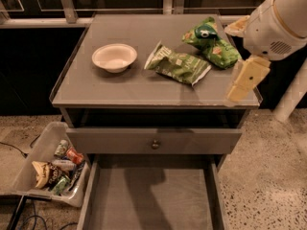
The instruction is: Place green jalapeno chip bag into middle drawer
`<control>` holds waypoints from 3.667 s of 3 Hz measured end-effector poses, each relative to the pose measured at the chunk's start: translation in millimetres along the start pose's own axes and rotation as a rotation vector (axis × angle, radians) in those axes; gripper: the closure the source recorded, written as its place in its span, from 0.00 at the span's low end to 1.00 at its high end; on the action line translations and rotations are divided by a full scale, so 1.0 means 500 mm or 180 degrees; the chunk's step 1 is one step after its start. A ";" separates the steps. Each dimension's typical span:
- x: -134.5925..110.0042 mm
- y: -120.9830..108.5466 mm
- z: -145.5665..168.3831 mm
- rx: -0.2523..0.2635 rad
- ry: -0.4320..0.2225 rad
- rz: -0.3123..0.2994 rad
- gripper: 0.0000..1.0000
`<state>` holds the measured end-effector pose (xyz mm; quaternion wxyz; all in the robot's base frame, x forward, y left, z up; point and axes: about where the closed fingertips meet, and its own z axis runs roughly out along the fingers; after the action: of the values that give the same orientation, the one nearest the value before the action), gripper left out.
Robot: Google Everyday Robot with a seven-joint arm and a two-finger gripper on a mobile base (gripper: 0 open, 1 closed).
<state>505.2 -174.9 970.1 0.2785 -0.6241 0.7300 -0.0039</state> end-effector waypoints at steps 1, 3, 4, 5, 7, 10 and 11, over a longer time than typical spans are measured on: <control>-0.026 -0.076 0.040 0.0226 -0.0430 -0.0016 0.00; -0.034 -0.088 0.064 0.0159 -0.0494 0.0008 0.00; -0.043 -0.117 0.106 0.0129 -0.0704 0.0111 0.00; -0.053 -0.143 0.163 0.0067 -0.0919 0.0234 0.00; -0.072 -0.176 0.271 -0.0090 -0.1066 0.0285 0.00; -0.094 -0.199 0.386 -0.0299 -0.1080 0.0330 0.00; -0.087 -0.196 0.410 -0.0356 -0.1050 0.0369 0.00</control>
Offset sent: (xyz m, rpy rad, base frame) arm 0.0367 0.0071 0.0017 0.0994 -0.0807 0.0204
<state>681.4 -86.8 849.0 0.3590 -0.5877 0.7083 0.1552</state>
